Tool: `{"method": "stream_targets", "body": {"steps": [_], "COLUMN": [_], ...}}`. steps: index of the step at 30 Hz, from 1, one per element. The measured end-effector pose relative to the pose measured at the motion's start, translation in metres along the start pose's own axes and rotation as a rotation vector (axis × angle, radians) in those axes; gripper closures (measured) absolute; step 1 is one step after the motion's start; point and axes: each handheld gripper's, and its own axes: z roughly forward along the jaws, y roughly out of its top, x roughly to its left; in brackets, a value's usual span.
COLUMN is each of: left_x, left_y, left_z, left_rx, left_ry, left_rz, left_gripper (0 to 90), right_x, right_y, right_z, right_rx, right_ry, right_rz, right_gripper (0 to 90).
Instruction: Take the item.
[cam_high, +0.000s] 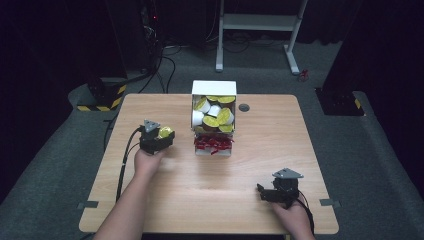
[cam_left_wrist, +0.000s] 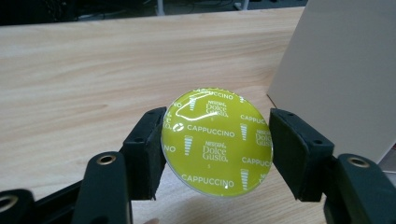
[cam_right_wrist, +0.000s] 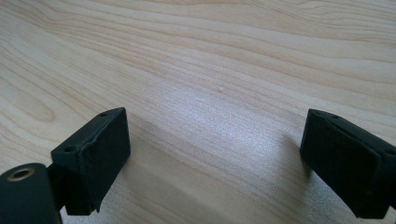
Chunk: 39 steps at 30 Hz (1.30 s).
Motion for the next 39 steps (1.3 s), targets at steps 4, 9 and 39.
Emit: {"method": "stream_targets", "body": {"steps": [4,9,39], "left_x": [-0.001,-0.002,-0.005], "left_y": [-0.005,-0.008,-0.021], "left_z": [0.007,0.014,0.036], "left_rx": [0.024,0.039,0.07], "left_ry": [-0.003,-0.007,0.013], "left_rz": [-0.003,-0.015,-0.02], "left_gripper": [39.9,39.9,39.5], "right_x": [0.0,0.0,0.0], "right_y": [0.0,0.0,0.0], "right_z": [0.0,0.0,0.0], "right_rx": [0.0,0.0,-0.002], "right_ry": [0.0,0.0,0.0], "right_rz": [0.0,0.0,-0.003], "right_gripper": [8.4,8.4,8.6]}}
